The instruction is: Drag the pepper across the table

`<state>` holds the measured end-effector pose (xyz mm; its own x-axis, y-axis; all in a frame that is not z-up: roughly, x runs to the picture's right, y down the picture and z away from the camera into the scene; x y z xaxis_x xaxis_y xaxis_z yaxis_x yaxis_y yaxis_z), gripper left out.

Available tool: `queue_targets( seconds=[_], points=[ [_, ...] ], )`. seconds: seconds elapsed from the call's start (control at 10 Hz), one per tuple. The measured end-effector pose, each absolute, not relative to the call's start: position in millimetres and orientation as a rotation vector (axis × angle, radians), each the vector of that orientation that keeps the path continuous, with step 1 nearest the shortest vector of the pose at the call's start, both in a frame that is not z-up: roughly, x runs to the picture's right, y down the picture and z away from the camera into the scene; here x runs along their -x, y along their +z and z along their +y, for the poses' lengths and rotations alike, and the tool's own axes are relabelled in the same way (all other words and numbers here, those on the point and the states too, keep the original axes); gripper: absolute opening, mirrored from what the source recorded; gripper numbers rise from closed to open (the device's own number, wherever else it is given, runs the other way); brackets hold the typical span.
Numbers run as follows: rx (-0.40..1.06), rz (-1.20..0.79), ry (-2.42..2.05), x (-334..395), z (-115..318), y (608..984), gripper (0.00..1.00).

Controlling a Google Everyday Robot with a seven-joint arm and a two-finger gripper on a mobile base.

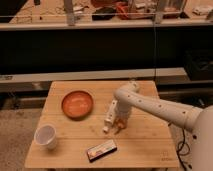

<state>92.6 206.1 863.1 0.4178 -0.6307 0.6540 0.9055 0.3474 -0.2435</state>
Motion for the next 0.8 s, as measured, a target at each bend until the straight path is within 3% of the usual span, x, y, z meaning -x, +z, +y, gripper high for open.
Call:
queue_targets(
  seconds=[0.8],
  points=[
    [0.638,-0.498,-1.073,-80.4,201.2,866.7,0.0]
  ],
)
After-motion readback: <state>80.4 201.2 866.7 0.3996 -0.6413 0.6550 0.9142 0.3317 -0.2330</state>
